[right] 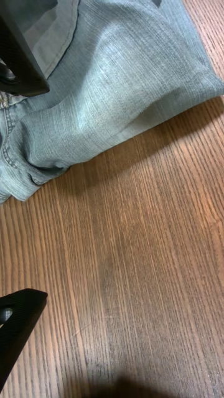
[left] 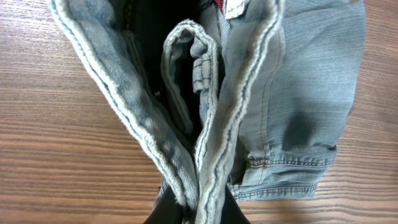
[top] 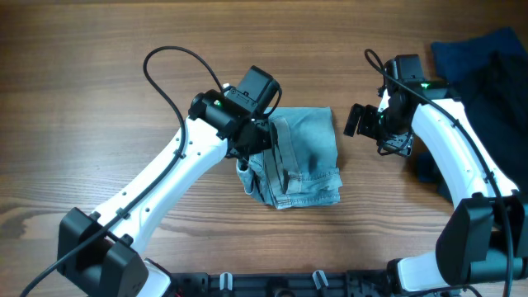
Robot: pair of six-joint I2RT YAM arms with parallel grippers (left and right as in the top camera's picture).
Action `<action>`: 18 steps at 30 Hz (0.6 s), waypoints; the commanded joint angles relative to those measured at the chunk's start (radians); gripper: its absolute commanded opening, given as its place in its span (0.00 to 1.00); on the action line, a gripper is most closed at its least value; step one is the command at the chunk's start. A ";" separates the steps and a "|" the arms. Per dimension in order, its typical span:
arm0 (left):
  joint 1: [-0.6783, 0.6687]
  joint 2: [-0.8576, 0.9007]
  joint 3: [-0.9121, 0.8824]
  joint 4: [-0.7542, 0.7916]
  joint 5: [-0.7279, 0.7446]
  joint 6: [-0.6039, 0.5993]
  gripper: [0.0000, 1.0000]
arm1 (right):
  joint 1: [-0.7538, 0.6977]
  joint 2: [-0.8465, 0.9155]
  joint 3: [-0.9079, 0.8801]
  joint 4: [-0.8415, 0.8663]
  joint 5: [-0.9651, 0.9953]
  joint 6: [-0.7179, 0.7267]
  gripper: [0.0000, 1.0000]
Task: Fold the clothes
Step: 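Lower the folded edge onto the stack and withdraw the right gripper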
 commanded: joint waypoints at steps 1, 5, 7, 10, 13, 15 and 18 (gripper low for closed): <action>-0.020 -0.020 0.024 0.027 0.004 -0.014 0.04 | 0.002 -0.011 0.018 0.007 -0.045 -0.030 1.00; -0.058 -0.019 0.024 0.069 0.004 -0.017 0.05 | 0.002 -0.011 0.018 0.010 -0.071 -0.031 1.00; -0.074 -0.019 0.024 0.085 0.004 -0.017 0.05 | 0.002 -0.011 0.018 0.010 -0.074 -0.032 1.00; -0.102 -0.007 0.024 0.113 0.009 -0.018 0.05 | 0.002 -0.011 0.018 0.010 -0.082 -0.038 1.00; -0.129 0.015 0.024 0.142 0.021 -0.022 0.08 | 0.002 -0.011 0.018 0.010 -0.103 -0.053 1.00; -0.144 0.034 0.024 0.158 0.027 -0.025 0.15 | 0.002 -0.011 0.018 0.010 -0.115 -0.056 1.00; -0.167 0.065 0.024 0.186 0.051 -0.025 0.21 | 0.002 -0.011 0.018 0.011 -0.115 -0.056 1.00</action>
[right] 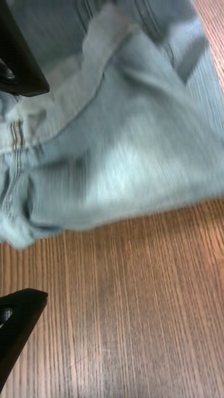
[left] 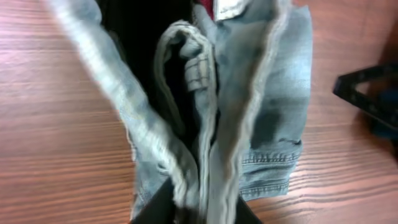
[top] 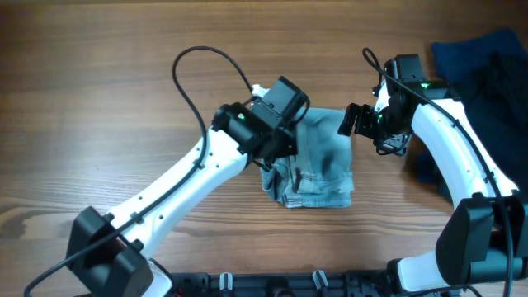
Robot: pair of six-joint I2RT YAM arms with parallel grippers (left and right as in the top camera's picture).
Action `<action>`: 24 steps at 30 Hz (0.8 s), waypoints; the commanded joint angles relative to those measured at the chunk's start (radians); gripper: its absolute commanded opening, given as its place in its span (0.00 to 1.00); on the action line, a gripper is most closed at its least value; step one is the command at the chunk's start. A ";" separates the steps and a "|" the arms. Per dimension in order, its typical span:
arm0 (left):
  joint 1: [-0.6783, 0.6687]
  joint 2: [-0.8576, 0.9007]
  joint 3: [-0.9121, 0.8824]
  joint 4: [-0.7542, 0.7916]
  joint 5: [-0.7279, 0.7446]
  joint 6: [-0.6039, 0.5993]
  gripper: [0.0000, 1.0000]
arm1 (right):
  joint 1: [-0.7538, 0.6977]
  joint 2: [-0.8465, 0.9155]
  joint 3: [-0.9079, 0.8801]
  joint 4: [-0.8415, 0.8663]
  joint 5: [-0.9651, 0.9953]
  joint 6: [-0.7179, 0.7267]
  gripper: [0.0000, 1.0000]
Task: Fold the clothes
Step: 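Lower the folded edge onto the stack and withdraw the right gripper, then release the left gripper and lift it off the folded shorts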
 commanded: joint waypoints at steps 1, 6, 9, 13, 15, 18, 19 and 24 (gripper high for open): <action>-0.039 0.049 0.024 0.034 0.047 -0.012 0.19 | 0.002 -0.010 0.018 0.004 -0.029 -0.021 1.00; -0.045 0.059 0.024 0.027 0.037 -0.034 0.04 | 0.001 -0.010 0.018 -0.002 -0.023 -0.020 1.00; -0.019 0.058 0.024 -0.016 -0.003 -0.034 0.04 | 0.000 -0.010 0.018 -0.011 0.040 -0.011 1.00; 0.066 0.058 0.024 -0.129 -0.066 -0.034 0.04 | 0.000 -0.010 0.018 -0.020 0.066 -0.019 1.00; 0.116 0.058 0.024 -0.171 -0.071 -0.031 0.04 | 0.000 -0.010 0.018 -0.019 0.066 -0.018 1.00; 0.187 0.050 0.024 -0.224 -0.082 -0.024 0.04 | 0.000 -0.010 0.018 -0.017 0.066 -0.019 1.00; 0.220 0.043 0.024 -0.244 -0.087 -0.005 0.04 | 0.000 -0.010 0.018 -0.016 0.066 -0.019 1.00; 0.355 0.010 0.026 -0.317 -0.181 0.026 0.04 | 0.000 -0.010 0.018 -0.016 0.062 -0.019 1.00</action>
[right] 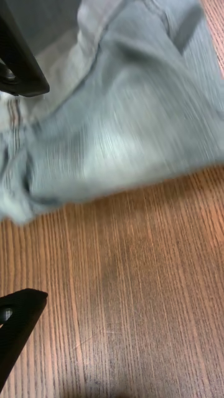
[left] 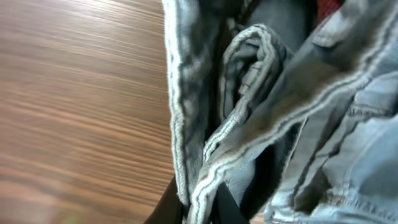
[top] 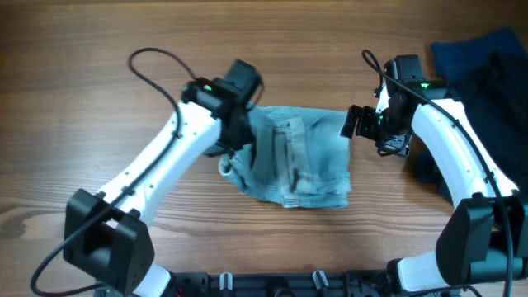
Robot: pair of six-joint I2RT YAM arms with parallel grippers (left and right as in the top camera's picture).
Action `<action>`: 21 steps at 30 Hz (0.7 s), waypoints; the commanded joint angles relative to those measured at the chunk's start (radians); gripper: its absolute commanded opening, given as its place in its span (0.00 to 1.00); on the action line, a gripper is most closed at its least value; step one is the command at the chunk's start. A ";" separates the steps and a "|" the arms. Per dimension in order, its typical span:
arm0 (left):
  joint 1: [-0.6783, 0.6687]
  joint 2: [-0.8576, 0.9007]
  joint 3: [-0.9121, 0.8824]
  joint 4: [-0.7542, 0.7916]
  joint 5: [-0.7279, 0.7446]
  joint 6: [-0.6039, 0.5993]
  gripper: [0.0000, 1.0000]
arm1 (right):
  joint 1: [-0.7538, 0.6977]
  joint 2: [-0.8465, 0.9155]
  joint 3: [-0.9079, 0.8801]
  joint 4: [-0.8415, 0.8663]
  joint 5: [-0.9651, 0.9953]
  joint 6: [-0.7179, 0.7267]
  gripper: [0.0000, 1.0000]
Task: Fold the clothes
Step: 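Release the left gripper and lift it off the folded shorts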
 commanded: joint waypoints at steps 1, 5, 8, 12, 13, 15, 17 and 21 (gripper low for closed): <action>0.111 -0.048 0.013 -0.056 -0.142 0.027 0.04 | 0.000 -0.010 0.018 0.002 0.018 -0.017 1.00; 0.216 -0.056 0.022 -0.114 -0.178 0.097 0.04 | 0.000 -0.010 0.018 0.005 0.017 -0.016 1.00; 0.280 -0.056 0.027 -0.132 -0.191 0.106 0.04 | 0.000 -0.010 0.018 0.009 -0.007 -0.018 1.00; 0.315 -0.057 0.048 -0.156 -0.275 0.106 0.04 | 0.000 -0.010 0.018 0.009 -0.017 -0.020 1.00; 0.317 -0.057 0.061 -0.168 -0.300 0.106 0.04 | 0.000 -0.010 0.018 0.009 -0.017 -0.019 1.00; 0.315 -0.057 0.096 -0.193 -0.313 0.106 0.04 | 0.000 -0.010 0.018 0.013 -0.018 -0.018 1.00; 0.304 -0.057 0.129 -0.212 -0.299 0.102 0.04 | 0.001 -0.010 0.018 0.019 -0.026 -0.017 1.00; 0.255 -0.057 0.155 -0.209 -0.242 0.102 0.04 | 0.001 -0.010 0.018 0.025 -0.063 -0.021 1.00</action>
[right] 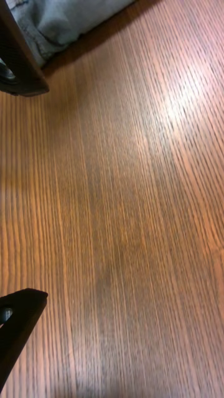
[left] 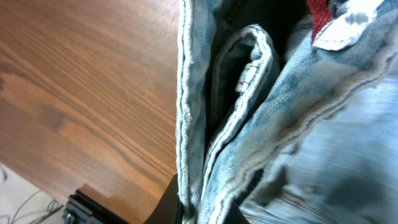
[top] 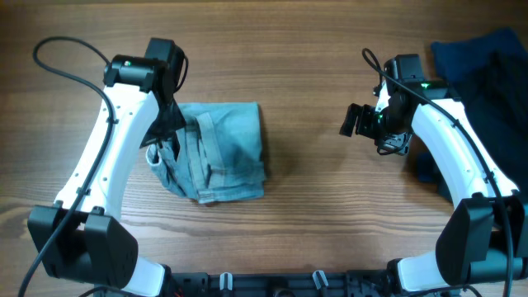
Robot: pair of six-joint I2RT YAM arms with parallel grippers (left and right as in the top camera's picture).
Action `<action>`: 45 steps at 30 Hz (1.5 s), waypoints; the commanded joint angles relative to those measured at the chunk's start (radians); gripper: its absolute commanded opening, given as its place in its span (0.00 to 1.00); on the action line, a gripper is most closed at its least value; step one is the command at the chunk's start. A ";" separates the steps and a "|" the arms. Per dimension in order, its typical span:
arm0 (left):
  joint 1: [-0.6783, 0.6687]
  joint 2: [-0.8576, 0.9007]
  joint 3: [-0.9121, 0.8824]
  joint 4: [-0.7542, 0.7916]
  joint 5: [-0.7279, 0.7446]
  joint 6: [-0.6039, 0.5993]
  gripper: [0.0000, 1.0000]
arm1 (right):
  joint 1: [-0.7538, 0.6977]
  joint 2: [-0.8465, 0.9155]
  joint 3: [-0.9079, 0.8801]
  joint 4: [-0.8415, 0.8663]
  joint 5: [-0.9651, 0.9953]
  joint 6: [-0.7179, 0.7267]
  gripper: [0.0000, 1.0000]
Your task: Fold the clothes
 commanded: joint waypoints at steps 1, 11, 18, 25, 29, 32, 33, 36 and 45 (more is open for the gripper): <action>-0.056 -0.030 0.047 0.008 0.018 0.004 0.04 | 0.001 -0.011 0.018 0.004 -0.043 -0.017 1.00; -0.245 -0.019 0.047 0.055 0.114 -0.031 0.12 | 0.001 -0.011 0.018 0.003 -0.054 -0.021 1.00; -0.354 -0.018 0.046 0.121 0.154 -0.079 0.29 | 0.001 -0.011 0.018 0.000 -0.077 -0.041 1.00; -0.418 -0.007 0.046 0.193 0.214 -0.079 0.30 | 0.001 -0.011 0.018 0.000 -0.080 -0.043 1.00; -0.445 0.016 0.046 0.252 0.295 -0.079 0.23 | 0.001 -0.011 0.018 0.000 -0.089 -0.042 1.00; -0.467 0.042 0.046 0.308 0.355 -0.079 0.23 | 0.001 -0.011 0.018 0.000 -0.113 -0.042 1.00; -0.474 0.049 0.046 0.323 0.365 -0.079 0.21 | 0.001 -0.011 0.018 0.000 -0.122 -0.042 0.99; -0.483 0.056 0.047 0.341 0.341 -0.071 0.10 | 0.001 -0.011 0.018 0.000 -0.130 -0.043 0.99; -0.322 -0.128 0.129 0.218 0.232 -0.037 0.86 | 0.007 -0.011 0.018 0.030 -0.481 -0.328 0.99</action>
